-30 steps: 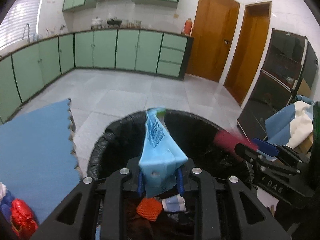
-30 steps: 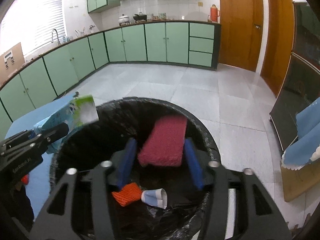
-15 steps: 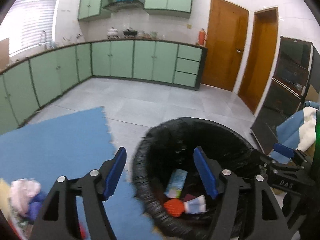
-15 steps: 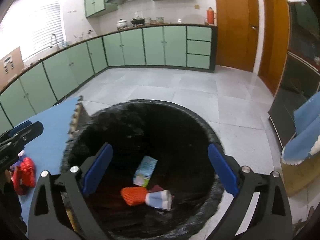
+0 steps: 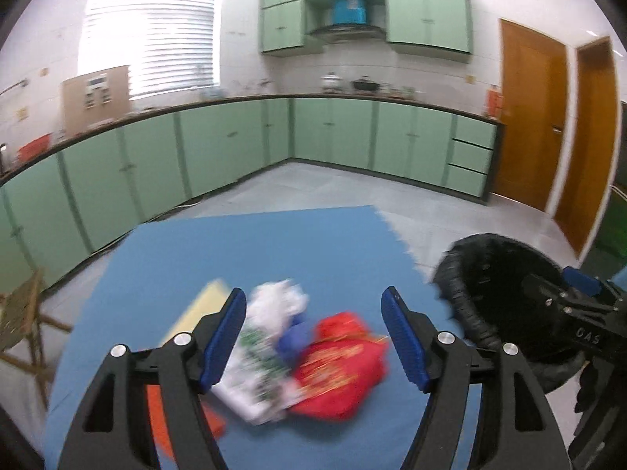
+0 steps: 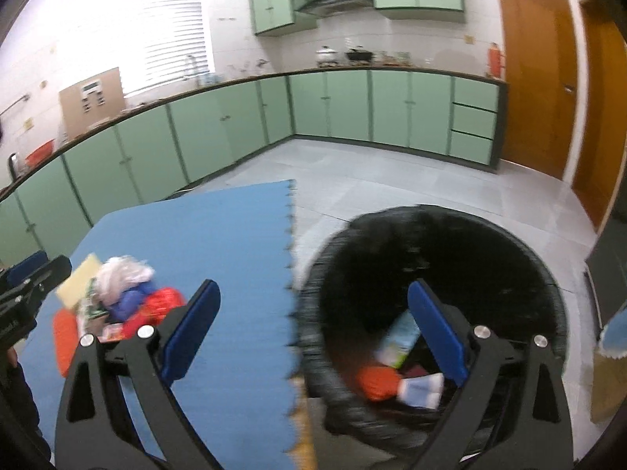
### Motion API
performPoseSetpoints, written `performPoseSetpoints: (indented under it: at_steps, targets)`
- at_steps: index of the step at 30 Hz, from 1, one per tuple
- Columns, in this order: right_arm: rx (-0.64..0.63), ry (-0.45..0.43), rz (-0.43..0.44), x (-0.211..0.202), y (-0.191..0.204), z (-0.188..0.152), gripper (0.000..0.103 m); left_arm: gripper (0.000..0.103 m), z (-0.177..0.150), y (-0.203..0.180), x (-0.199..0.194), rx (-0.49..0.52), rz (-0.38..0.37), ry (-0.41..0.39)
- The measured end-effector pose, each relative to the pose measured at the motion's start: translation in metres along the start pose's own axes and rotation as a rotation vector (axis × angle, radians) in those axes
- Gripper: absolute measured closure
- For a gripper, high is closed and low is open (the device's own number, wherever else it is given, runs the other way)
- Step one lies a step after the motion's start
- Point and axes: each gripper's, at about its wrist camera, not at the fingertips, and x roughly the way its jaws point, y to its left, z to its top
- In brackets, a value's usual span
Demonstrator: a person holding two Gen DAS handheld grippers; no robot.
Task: Collect trash
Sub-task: 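Move both open tools back toward the trash pile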
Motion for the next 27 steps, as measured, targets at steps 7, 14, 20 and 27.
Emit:
performPoseSetpoints:
  at_steps: [7,14,20,27]
  targets:
    - [-0.046,-0.006,0.079,0.004,0.064,-0.021,0.009,0.033,-0.035,0.055,-0.015,-0.058,0.109,0.022]
    - [-0.104,0.034,0.137,0.017,0.113,-0.046,0.013,0.033,-0.065,0.09,-0.014,-0.121,0.181,0.055]
    - [-0.15,0.074,0.149,0.032,0.133,-0.056,0.018,0.033,-0.08,0.097,-0.002,-0.139,0.209,0.089]
    - [-0.172,0.114,0.167,0.045,0.142,-0.063,0.024,0.033,-0.096,0.107,0.007,-0.164,0.232,0.135]
